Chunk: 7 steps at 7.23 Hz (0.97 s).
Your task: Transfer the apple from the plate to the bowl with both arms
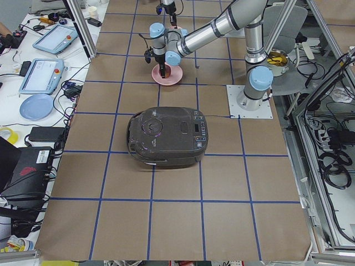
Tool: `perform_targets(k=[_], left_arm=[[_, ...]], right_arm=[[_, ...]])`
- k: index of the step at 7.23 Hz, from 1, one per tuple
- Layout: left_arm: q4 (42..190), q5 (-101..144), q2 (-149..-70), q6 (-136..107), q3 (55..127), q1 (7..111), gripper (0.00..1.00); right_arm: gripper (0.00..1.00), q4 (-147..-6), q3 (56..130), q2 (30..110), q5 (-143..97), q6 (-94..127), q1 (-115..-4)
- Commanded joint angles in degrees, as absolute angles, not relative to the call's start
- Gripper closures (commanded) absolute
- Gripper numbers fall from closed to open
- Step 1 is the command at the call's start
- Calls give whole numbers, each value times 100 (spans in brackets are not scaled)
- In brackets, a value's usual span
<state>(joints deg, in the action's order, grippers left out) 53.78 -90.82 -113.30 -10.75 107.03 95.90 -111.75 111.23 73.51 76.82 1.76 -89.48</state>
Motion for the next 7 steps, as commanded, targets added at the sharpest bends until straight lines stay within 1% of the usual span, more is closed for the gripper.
perform_targets(k=[1, 2, 3, 4, 5, 6, 7], left_arm=[[5353, -9281, -11286, -1090, 10670, 9598, 76], [5344, -9273, -11163, -1107, 10609, 9632, 81], [5483, -9246, -11040, -1125, 10391, 9702, 82], [5702, -9229, -10926, -1125, 10197, 9790, 82], [5808, -9211, -10890, -1125, 10056, 9817, 82], [5879, -9220, -10898, -1142, 9959, 9826, 82], [6010, -9220, -10829, -1151, 9923, 9922, 82]], right_arm=[[100, -11417, 11215, 7286, 7646, 202, -8956], [89, -11426, 11206, 7295, 7847, 176, -8956], [91, -11408, 11232, 7295, 8231, 141, -8947], [48, -11400, 11241, 7304, 8157, 228, -8947], [2, -11373, 11224, 7382, 8139, 255, -8947], [0, -11364, 11189, 7426, 7756, 464, -8956], [0, -11364, 11101, 7566, 7552, 666, -8930]])
